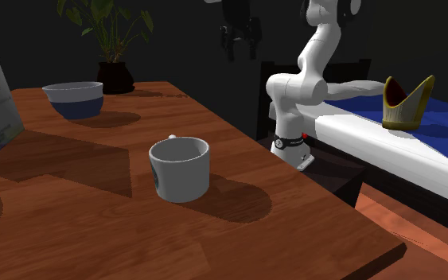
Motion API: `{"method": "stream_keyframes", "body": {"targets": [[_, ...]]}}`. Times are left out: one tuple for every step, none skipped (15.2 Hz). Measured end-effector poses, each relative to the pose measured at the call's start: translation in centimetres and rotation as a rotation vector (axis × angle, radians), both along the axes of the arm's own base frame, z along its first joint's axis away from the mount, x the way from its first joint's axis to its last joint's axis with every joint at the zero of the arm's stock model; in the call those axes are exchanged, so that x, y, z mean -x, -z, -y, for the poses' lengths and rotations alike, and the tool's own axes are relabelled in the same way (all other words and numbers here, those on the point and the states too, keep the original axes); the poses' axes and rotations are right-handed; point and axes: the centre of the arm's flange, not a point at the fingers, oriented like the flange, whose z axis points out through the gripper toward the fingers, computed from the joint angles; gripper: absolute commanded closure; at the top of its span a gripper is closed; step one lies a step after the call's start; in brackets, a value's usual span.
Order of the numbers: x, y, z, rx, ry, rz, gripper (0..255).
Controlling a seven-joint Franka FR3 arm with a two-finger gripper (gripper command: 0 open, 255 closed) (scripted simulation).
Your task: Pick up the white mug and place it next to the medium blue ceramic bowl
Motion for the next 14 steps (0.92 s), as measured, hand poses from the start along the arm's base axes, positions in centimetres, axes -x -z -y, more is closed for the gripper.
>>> {"method": "stream_keyframes", "body": {"targets": [[0.0,0.0,0.0,0.000,0.000,0.000,0],[-0.6,0.2,-0.6,0.002,0.000,0.000,0],[-1.4,0.4,-1.0,0.006,-0.001,0.002,0],[-2.1,0.6,-1.8,0.010,-0.001,0.003,0],[-2.9,0.8,-2.5,0.015,-0.001,0.004,0],[-4.1,1.2,-3.5,0.020,-0.002,0.005,0],[-5.1,1.4,-4.5,0.024,-0.003,0.007,0],[-6.0,1.8,-5.3,0.029,-0.003,0.009,0],[-6.8,2.1,-6.2,0.034,-0.003,0.010,0],[-7.8,2.3,-7.0,0.039,-0.004,0.012,0],[-8.9,2.8,-7.9,0.044,-0.004,0.014,0],[-9.6,3.2,-8.6,0.049,-0.004,0.015,0],[-10.6,3.7,-9.5,0.054,-0.005,0.017,0],[-11.4,3.8,-10.3,0.058,-0.005,0.019,0]]}}
